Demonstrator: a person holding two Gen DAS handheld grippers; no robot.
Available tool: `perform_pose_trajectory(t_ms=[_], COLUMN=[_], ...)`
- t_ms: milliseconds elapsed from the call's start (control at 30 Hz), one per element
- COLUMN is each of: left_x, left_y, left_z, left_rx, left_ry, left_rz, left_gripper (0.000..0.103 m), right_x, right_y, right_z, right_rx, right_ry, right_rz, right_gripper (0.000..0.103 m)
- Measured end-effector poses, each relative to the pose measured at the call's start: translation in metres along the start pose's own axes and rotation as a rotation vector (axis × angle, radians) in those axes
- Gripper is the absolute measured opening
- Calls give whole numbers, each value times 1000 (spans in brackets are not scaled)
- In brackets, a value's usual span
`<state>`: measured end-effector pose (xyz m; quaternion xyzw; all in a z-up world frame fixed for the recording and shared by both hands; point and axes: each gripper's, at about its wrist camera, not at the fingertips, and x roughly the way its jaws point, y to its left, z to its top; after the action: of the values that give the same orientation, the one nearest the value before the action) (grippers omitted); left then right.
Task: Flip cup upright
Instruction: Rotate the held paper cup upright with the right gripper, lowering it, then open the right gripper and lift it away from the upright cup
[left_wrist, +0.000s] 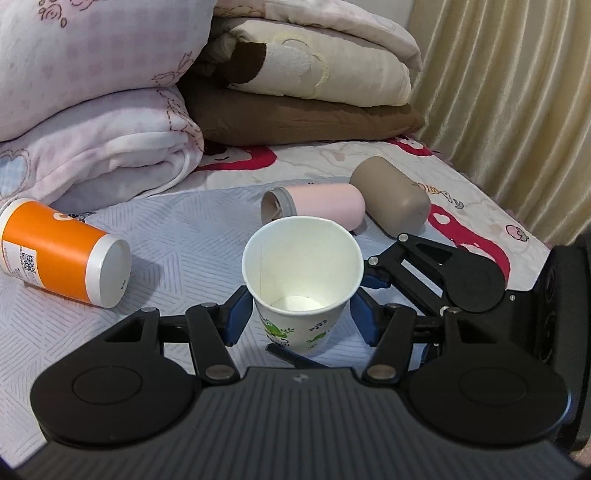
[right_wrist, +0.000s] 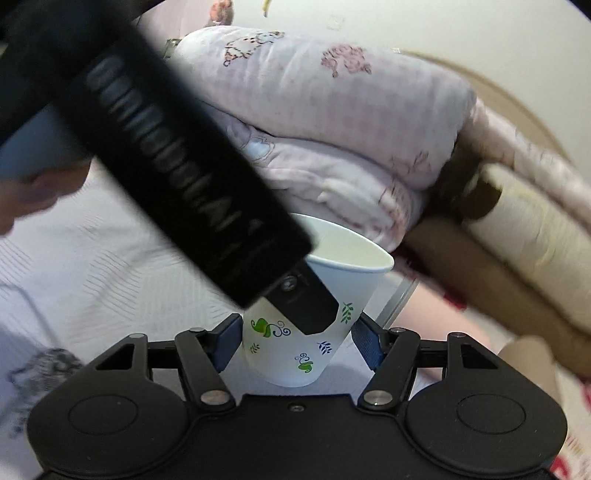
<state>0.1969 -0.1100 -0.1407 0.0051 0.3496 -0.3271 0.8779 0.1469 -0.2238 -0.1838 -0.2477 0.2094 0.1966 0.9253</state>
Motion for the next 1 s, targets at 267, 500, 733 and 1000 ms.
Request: perform_pose_trajectory(t_ms=[267,500,733,1000], left_x=[11,19,19,16], left_y=[-1,-9,-12,-10], left_z=[-9,-15,-23,-23], left_rx=[2,38,28,-18], left_ry=[10,48,61,102], left_rz=[15,31,29,24], left_gripper=[57,57,57,61], right_x=[11,16,12,2], right_y=[-7,-14,-11,-10], right_z=[-4,-4,-6,-10], right_rx=[45,92,96,156], right_ry=[28,48,55,75], right_rz=[36,64,67,83], right_gripper=[70,70,70,80])
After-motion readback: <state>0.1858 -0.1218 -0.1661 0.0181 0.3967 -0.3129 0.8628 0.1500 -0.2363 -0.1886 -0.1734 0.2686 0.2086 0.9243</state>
